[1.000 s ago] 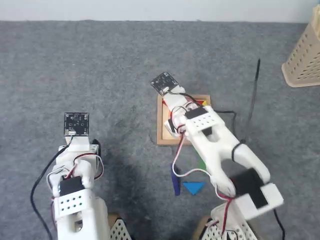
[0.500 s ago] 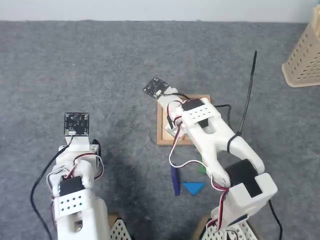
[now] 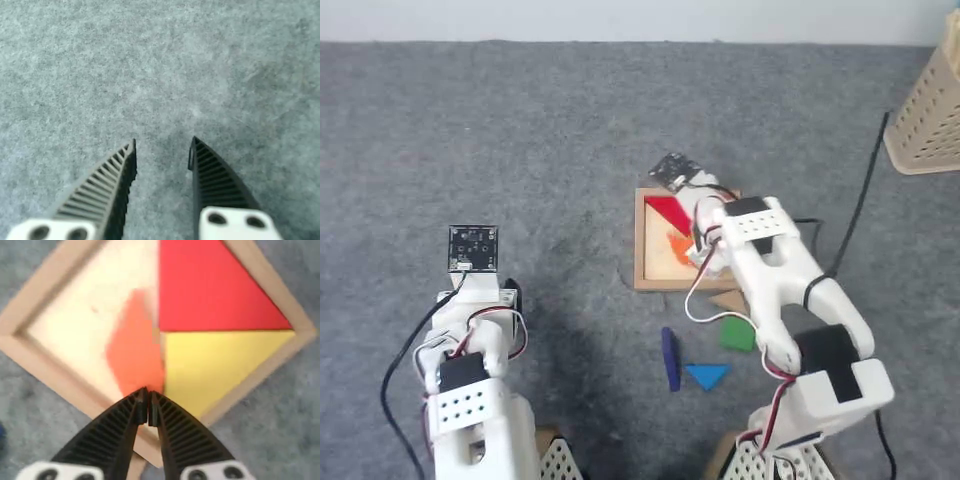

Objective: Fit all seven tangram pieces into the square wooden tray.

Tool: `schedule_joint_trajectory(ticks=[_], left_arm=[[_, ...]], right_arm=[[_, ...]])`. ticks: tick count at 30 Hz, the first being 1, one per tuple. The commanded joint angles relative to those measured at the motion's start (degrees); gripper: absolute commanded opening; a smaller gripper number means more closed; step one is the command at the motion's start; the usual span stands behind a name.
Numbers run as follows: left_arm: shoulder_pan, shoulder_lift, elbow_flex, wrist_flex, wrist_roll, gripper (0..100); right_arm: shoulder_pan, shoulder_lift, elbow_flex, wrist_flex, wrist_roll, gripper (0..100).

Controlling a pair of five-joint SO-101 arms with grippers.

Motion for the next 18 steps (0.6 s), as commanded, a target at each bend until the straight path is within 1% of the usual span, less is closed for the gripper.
schedule_joint_trajectory(ticks=[1, 4, 9, 12, 14, 18], left_arm=[[-0.26, -1.14, -0.22, -1.49, -0.35, 17], [-0.26, -1.14, -0.22, -1.49, -0.35, 17], [-0.26, -1.14, -0.22, -1.49, -0.35, 17], [-0.26, -1.14, -0.22, -1.49, -0.35, 17], [-0.26, -1.14, -0.22, -1.49, -0.35, 17], [-0.26, -1.14, -0.22, -1.49, -0.35, 17]], right_arm=[[3.12, -1.63, 1.49, 1.10, 1.05, 0.7], [1.89, -4.35, 3.52, 1.01, 1.05, 0.7], [-0.75, -15.08, 8.88, 0.22, -0.09, 0.7], [-2.15, -20.26, 11.43, -3.38, -6.07, 0.7], [-3.21, -21.23, 11.96, -5.14, -8.70, 0.8], [-5.23, -19.21, 11.96, -7.43, -9.85, 0.9]])
